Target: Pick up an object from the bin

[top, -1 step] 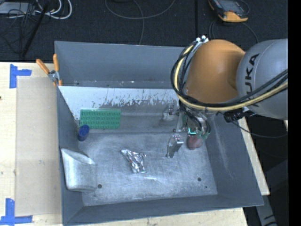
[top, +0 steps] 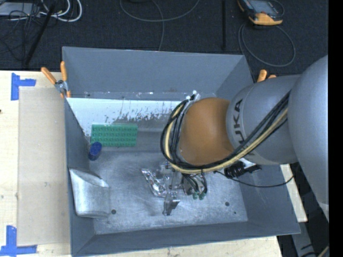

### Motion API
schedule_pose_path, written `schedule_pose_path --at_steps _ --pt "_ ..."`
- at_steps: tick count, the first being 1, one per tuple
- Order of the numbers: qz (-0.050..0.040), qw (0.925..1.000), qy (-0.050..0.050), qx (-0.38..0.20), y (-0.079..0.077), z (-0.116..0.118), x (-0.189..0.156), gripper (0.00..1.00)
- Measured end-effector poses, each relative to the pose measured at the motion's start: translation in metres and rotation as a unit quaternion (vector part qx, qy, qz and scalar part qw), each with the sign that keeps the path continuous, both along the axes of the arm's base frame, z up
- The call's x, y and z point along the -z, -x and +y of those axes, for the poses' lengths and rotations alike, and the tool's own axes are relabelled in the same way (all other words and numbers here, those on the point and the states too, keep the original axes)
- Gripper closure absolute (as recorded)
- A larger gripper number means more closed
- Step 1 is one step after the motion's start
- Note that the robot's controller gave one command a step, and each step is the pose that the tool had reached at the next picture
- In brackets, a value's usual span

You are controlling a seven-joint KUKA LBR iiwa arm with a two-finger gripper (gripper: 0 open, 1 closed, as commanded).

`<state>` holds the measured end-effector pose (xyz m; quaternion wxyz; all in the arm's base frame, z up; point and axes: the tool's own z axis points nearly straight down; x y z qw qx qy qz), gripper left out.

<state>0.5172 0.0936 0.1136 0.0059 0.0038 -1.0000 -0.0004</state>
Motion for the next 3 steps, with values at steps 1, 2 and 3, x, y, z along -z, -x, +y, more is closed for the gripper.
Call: schedule_pose_path --at_steps 1,2,3 --pt "-0.0066 0.9964 -0.001 -0.085 -0.033 -0.01 0.042 0.0" --pt "-0.0085 0.9965 -0.001 -0.083 -0.035 -0.01 0.039 1.0" --pt "-0.0103 0.9909 -0.001 -0.134 -0.03 -0.011 -0.114 1.0"
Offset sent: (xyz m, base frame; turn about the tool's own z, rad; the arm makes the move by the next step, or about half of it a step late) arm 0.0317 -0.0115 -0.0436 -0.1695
